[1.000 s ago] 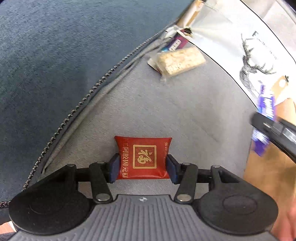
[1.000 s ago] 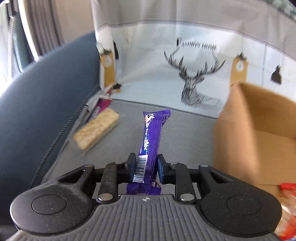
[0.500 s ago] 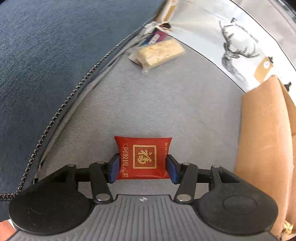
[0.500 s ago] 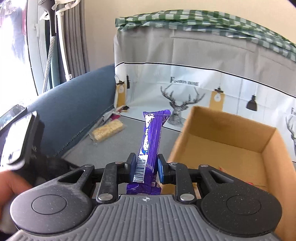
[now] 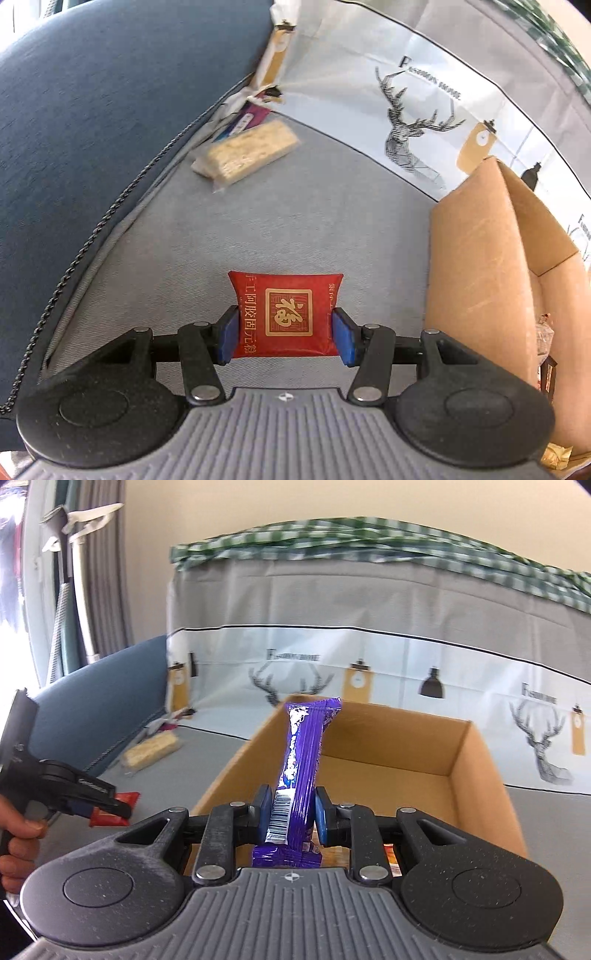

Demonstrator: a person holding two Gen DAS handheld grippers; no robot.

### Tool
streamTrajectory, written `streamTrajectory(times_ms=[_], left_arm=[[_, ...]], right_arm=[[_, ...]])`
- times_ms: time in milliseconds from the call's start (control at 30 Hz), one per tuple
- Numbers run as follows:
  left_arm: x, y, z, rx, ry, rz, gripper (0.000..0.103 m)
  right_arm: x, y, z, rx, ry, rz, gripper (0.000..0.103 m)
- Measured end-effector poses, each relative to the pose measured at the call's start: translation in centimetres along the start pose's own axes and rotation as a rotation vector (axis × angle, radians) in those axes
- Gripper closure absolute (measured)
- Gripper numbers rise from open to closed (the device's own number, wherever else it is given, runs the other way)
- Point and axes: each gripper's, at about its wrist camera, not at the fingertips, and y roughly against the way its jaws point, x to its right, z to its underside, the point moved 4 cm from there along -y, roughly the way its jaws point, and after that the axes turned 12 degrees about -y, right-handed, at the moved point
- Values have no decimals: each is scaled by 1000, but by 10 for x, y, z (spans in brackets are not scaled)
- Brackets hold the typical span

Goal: Organize snacks
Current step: 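Carry the red packet and purple chocolate bar over the box with both tools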

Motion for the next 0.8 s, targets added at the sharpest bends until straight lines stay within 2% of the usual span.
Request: streamTrajectory(times_ms=[167, 400, 600, 800], left_arm=[[13, 4, -3, 62, -30, -3, 46], [34, 19, -8, 168, -77, 42, 46], [50, 33, -11, 252, -117, 83, 46], [62, 41, -14, 299, -136, 114, 46]], right_arm=[[26, 1, -6, 16, -56, 37, 78], [50, 6, -11, 45, -130, 88, 78], [54, 8, -10, 58, -124, 110, 78], [65, 10, -7, 56, -125, 143, 78]])
